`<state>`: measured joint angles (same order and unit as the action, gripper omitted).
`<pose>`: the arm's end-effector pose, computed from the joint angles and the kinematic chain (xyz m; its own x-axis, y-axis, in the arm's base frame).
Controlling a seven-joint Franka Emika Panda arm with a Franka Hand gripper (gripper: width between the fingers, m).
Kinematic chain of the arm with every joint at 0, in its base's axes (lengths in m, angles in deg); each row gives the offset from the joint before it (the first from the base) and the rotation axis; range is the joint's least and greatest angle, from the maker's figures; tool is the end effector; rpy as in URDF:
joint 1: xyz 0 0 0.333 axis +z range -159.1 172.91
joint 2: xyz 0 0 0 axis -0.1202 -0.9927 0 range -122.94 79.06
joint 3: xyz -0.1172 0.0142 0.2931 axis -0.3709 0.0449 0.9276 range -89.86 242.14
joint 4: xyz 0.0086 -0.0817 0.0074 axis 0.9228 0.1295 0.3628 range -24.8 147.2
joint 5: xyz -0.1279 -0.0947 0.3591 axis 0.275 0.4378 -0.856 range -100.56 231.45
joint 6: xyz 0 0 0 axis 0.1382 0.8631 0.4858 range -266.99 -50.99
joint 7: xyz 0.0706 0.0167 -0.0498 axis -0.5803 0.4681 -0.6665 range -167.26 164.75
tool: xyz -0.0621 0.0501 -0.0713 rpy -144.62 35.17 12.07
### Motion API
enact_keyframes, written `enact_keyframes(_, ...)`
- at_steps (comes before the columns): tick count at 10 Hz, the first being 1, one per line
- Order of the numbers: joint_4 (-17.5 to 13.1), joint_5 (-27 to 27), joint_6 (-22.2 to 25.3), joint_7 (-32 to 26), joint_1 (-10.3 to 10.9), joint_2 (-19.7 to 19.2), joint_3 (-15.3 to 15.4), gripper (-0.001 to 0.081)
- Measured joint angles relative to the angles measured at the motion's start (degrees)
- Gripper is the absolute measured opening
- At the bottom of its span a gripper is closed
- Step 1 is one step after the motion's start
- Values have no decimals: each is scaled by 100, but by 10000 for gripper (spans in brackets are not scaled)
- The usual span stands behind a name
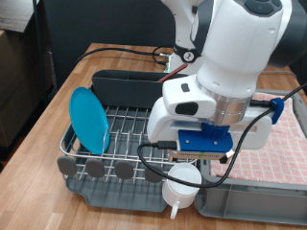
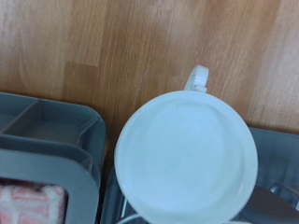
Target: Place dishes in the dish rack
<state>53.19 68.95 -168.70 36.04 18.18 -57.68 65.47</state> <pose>0.7154 0.0289 0.3335 0.8373 -0.5396 0.0876 -0.5467 -0.8261 0.1368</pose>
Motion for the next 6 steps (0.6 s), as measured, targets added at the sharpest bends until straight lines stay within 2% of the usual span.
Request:
enact_keyframes(3, -95, 115, 454, 108, 114, 370, -48, 803)
enact_keyframes(6, -360, 275, 932, 147, 201, 557, -70, 803)
